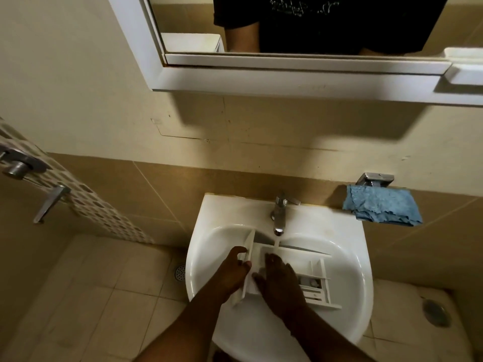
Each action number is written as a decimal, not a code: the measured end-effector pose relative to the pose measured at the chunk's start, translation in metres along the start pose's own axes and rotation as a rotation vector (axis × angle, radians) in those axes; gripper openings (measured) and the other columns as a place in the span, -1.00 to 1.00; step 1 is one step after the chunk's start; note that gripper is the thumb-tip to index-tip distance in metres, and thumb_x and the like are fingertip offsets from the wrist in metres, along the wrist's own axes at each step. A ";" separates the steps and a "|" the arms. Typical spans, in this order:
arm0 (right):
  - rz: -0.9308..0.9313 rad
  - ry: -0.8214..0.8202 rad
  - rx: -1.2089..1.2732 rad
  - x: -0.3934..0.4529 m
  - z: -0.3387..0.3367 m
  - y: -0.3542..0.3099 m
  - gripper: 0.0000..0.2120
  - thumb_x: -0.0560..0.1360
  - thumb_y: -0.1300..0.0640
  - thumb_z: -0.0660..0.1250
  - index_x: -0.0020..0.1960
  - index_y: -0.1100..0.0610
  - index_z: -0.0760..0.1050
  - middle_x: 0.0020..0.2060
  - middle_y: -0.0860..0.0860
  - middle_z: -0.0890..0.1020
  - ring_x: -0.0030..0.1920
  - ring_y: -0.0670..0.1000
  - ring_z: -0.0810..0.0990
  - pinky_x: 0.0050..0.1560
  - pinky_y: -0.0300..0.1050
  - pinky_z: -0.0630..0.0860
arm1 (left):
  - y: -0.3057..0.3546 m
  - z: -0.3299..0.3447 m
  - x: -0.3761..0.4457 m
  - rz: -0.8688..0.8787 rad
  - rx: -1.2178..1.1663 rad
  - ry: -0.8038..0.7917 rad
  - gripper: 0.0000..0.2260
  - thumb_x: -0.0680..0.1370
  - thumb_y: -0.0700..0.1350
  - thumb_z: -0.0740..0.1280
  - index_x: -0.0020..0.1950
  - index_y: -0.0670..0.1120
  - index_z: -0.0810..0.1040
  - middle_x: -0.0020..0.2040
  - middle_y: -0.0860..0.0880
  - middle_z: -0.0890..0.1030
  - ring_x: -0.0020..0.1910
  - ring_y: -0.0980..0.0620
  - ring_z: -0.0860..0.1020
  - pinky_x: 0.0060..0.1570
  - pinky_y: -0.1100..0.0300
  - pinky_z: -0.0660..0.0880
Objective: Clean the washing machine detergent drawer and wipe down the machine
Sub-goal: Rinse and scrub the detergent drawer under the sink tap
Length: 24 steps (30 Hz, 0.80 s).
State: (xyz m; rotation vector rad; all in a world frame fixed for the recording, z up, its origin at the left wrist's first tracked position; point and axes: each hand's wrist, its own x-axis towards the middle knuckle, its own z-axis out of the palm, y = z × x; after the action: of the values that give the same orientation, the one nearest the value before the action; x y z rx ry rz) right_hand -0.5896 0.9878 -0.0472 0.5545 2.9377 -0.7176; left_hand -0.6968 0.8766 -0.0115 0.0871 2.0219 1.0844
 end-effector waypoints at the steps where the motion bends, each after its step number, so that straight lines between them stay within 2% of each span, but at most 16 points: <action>1: 0.016 -0.023 0.017 0.006 -0.009 -0.002 -0.43 0.58 -0.24 0.09 0.44 0.10 0.33 0.33 0.07 0.49 0.25 0.10 0.51 0.32 0.00 0.42 | 0.000 0.000 0.000 0.006 0.001 0.003 -0.66 0.62 -0.10 0.26 0.36 0.12 0.32 0.16 -0.07 0.55 0.08 -0.04 0.55 0.09 0.00 0.58; 3: -0.019 -0.182 -0.001 0.008 -0.021 0.001 -0.48 0.58 -0.24 0.13 0.40 0.05 0.35 0.25 0.02 0.53 0.19 0.04 0.51 0.23 -0.06 0.44 | 0.000 -0.002 -0.001 0.020 0.012 0.003 -0.67 0.62 -0.10 0.26 0.36 0.11 0.31 0.14 -0.04 0.54 0.04 0.00 0.54 0.06 0.05 0.58; 5: -0.011 -0.288 -0.059 0.008 -0.032 0.022 -0.48 0.56 -0.28 0.12 0.38 0.02 0.36 0.27 0.01 0.51 0.20 0.03 0.51 0.21 -0.06 0.46 | -0.001 -0.003 0.000 0.020 0.010 -0.006 -0.67 0.62 -0.10 0.26 0.36 0.11 0.31 0.11 -0.03 0.55 0.03 0.01 0.56 0.06 0.06 0.58; 9: 0.253 -0.373 -0.197 0.012 -0.038 0.056 -0.29 0.51 -0.41 0.02 0.33 0.12 0.42 0.37 0.14 0.41 0.28 0.13 0.47 0.26 0.03 0.45 | -0.001 -0.002 -0.001 0.027 0.014 -0.019 -0.70 0.62 -0.08 0.25 0.33 0.11 0.30 0.09 -0.02 0.55 0.05 -0.02 0.56 0.12 -0.01 0.57; 11: 0.263 -0.435 -0.117 0.020 -0.038 0.036 -0.36 0.52 -0.37 0.07 0.35 0.09 0.40 0.35 0.12 0.43 0.26 0.12 0.48 0.26 0.05 0.45 | -0.002 -0.001 0.001 0.027 0.018 -0.022 -0.70 0.62 -0.08 0.26 0.32 0.10 0.31 0.10 -0.02 0.55 0.07 -0.03 0.56 0.14 -0.05 0.57; 13: 0.186 -0.494 0.028 0.027 -0.033 0.010 -0.44 0.55 -0.29 0.15 0.39 0.05 0.35 0.32 0.08 0.46 0.24 0.09 0.49 0.26 0.03 0.45 | -0.001 0.000 0.000 0.027 0.017 -0.013 -0.70 0.62 -0.08 0.27 0.31 0.10 0.32 0.13 -0.05 0.55 0.09 -0.05 0.56 0.14 -0.07 0.57; 16: 0.164 -0.505 0.112 0.029 -0.037 0.005 -0.46 0.55 -0.25 0.19 0.41 0.03 0.32 0.31 0.06 0.49 0.23 0.08 0.51 0.25 0.02 0.46 | -0.001 -0.001 -0.001 0.031 0.017 0.013 -0.71 0.61 -0.10 0.28 0.29 0.11 0.33 0.15 -0.05 0.54 0.09 -0.05 0.55 0.13 -0.05 0.57; 19: 0.232 -0.475 -0.072 0.022 -0.046 0.040 -0.35 0.49 -0.38 0.13 0.36 0.07 0.39 0.32 0.08 0.47 0.23 0.09 0.50 0.23 0.02 0.47 | -0.002 -0.001 -0.002 0.031 -0.006 0.000 -0.74 0.61 -0.09 0.28 0.26 0.11 0.32 0.12 -0.04 0.54 0.08 -0.04 0.56 0.12 -0.06 0.57; 21: 0.330 -0.515 -0.102 0.026 -0.047 0.055 -0.30 0.49 -0.40 0.13 0.34 0.13 0.43 0.31 0.12 0.47 0.22 0.09 0.51 0.23 -0.01 0.45 | -0.002 -0.001 -0.002 0.032 -0.006 0.000 -0.74 0.61 -0.09 0.28 0.25 0.10 0.33 0.12 -0.03 0.54 0.08 -0.04 0.55 0.13 -0.07 0.57; 24: 0.336 -0.592 0.086 0.044 -0.051 0.037 -0.49 0.58 -0.23 0.14 0.29 0.14 0.49 0.24 0.11 0.55 0.18 0.06 0.53 0.24 -0.05 0.42 | 0.000 -0.001 -0.004 0.032 -0.009 -0.002 -0.73 0.62 -0.09 0.27 0.28 0.07 0.33 0.12 -0.04 0.54 0.09 -0.04 0.55 0.11 -0.05 0.58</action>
State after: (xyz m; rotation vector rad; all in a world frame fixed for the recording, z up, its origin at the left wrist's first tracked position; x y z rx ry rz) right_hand -0.6161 1.0561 -0.0244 0.6785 2.2132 -0.7986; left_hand -0.6943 0.8743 -0.0087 0.1164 2.0199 1.1129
